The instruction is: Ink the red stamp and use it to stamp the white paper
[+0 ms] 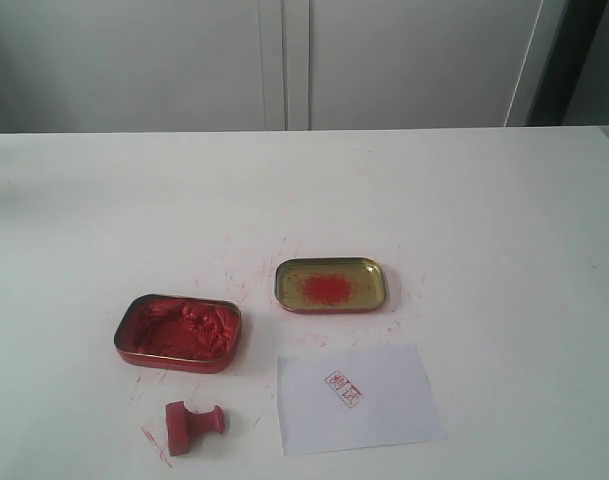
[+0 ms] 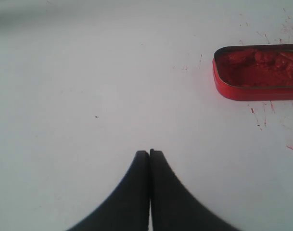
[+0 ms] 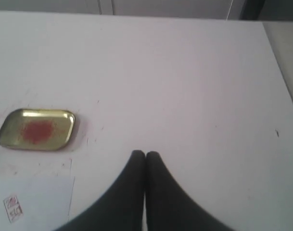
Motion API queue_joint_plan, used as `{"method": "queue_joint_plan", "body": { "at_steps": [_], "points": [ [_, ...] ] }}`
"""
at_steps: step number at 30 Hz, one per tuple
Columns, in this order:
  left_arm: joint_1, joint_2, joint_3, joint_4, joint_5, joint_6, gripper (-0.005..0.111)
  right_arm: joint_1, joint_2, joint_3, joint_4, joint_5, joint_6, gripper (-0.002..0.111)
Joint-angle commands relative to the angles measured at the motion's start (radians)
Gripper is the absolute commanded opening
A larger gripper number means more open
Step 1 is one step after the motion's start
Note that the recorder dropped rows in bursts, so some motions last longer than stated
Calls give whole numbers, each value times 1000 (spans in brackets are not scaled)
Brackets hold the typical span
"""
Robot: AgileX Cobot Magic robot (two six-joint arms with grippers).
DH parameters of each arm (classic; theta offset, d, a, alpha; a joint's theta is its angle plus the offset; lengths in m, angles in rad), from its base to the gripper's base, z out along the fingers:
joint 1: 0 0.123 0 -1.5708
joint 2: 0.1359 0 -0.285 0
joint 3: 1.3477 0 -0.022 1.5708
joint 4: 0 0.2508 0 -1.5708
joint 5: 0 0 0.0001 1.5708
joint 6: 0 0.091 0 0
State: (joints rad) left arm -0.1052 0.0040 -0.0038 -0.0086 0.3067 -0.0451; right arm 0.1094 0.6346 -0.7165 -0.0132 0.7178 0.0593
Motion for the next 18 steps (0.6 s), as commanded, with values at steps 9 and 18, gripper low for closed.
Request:
{"method": "queue_joint_plan", "body": {
  "at_steps": [9, 18],
  "points": [
    [3, -4, 4, -4, -1, 1, 0, -11, -20, 25, -10, -114, -11, 0],
    [3, -4, 4, -4, -1, 1, 0, -11, -20, 25, -10, -114, -11, 0]
  ]
}}
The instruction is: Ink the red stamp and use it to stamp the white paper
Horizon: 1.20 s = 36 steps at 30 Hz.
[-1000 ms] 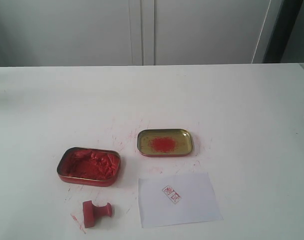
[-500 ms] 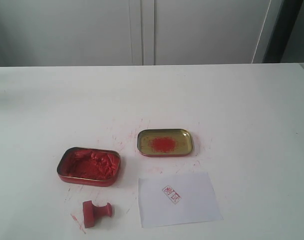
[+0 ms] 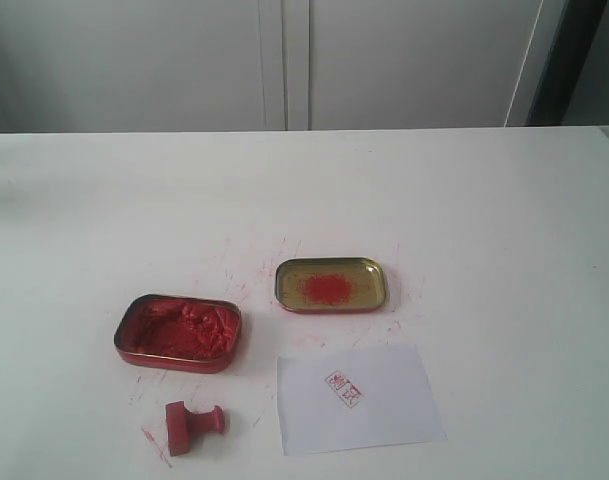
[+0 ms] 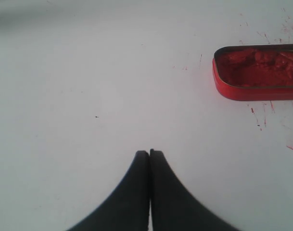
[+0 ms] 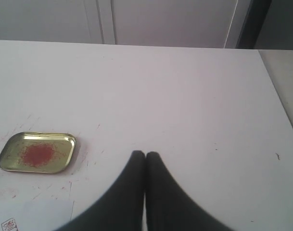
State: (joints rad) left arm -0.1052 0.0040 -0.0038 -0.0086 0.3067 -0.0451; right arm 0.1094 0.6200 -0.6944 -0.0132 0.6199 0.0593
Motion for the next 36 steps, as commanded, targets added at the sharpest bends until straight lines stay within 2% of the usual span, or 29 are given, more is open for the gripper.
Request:
{"method": "queue_joint_plan", "body": {
  "at_steps": [1, 20, 36],
  "points": [
    [3, -4, 4, -4, -1, 1, 0, -11, -5, 2, -10, -16, -11, 0],
    [3, -4, 4, -4, -1, 1, 0, -11, -45, 34, -10, -21, -11, 0],
    [3, -4, 4, -4, -1, 1, 0, -11, -371, 218, -10, -42, -11, 0]
  ]
}}
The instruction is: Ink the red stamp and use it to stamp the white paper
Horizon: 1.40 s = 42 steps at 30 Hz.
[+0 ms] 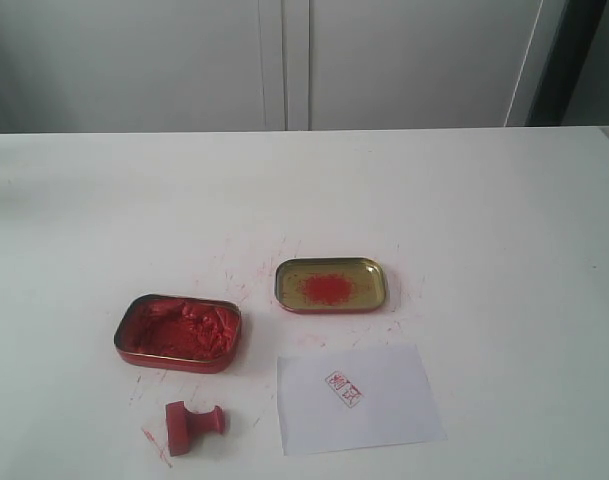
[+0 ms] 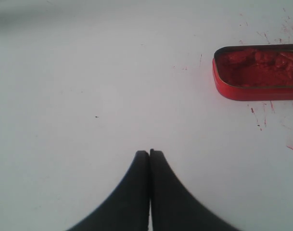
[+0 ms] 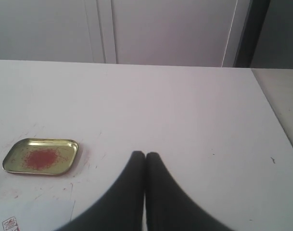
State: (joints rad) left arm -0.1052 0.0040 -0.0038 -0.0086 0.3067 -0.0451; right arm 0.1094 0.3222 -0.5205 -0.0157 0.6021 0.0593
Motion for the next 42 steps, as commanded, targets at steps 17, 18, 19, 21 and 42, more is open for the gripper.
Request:
{"method": "queue_joint_plan", "body": {
  "at_steps": [17, 18, 19, 21, 42],
  "points": [
    [3, -4, 4, -4, -1, 1, 0, -11, -280, 270, -8, -85, -11, 0],
    [3, -4, 4, -4, -1, 1, 0, -11, -282, 288, -8, -85, -11, 0],
    [3, -4, 4, -4, -1, 1, 0, -11, -282, 300, -8, -85, -11, 0],
    [3, -4, 4, -4, -1, 1, 0, -11, -282, 340, -8, -132, -11, 0],
    [3, -4, 4, -4, -1, 1, 0, -11, -322, 521, -8, -260, -9, 0]
  ]
}}
